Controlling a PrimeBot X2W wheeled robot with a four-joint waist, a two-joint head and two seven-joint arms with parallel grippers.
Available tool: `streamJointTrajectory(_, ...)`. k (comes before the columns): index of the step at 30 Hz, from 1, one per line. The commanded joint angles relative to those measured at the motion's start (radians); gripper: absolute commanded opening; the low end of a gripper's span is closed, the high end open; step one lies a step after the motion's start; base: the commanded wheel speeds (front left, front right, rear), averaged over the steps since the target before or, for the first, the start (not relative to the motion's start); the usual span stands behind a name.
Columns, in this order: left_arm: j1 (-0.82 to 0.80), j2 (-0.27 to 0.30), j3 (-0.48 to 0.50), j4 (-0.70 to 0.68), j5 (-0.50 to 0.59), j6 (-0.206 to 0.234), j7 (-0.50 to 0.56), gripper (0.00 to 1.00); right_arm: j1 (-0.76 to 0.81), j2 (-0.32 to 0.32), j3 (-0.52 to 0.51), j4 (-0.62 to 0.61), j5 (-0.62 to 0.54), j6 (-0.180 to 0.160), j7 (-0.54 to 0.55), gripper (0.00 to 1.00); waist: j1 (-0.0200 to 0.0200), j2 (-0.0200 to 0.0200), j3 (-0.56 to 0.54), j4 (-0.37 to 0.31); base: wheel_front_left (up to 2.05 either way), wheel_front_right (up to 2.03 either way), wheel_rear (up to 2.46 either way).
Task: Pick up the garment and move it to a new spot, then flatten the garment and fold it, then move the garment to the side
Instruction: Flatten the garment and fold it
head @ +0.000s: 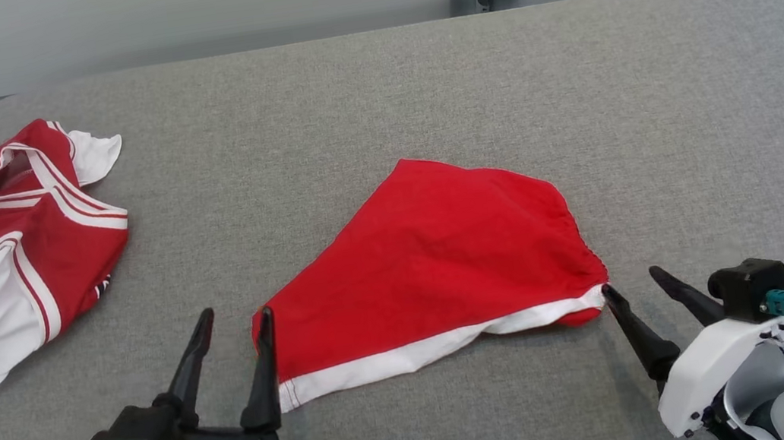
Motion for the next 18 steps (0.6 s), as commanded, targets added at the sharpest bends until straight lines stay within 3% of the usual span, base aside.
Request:
streamJointTrajectory(1,-0.004,0.001,0.015,0.0,-0.01,0.001,0.0,1.0,0.016,-0.003,-0.013,-0.007,-0.003,0.0,-0.013,1.0,0.0,0.0,-0.011,-0.003,0.0,0.0,0.0)
streamJointTrajectory(5,0.001,-0.003,0.057,-0.018,0.026,0.009,0.0,1.0,0.034,0.009,-0.069,-0.021,0.003,0.0,-0.069,1.0,0.0,0.0,-0.026,-0.003,0.0,0.0,0.0)
streamJointTrajectory(8,0.019,-0.027,0.086,-0.039,0.05,0.025,0.0,1.0,0.031,0.054,-0.145,-0.028,0.018,0.0,-0.138,1.0,0.0,0.0,-0.039,-0.001,0.0,0.0,0.0)
streamJointTrajectory(12,0.045,-0.056,0.129,-0.045,0.048,0.019,0.0,1.0,0.053,0.087,-0.22,-0.01,-0.038,0.0,-0.238,1.0,0.0,0.0,-0.078,0.005,0.0,0.0,0.0)
streamJointTrajectory(18,0.072,-0.066,0.138,0.019,0.072,0.016,0.0,1.0,0.085,0.103,-0.225,0.016,-0.116,0.0,-0.314,1.0,0.0,0.0,-0.136,0.006,0.0,0.0,0.0)
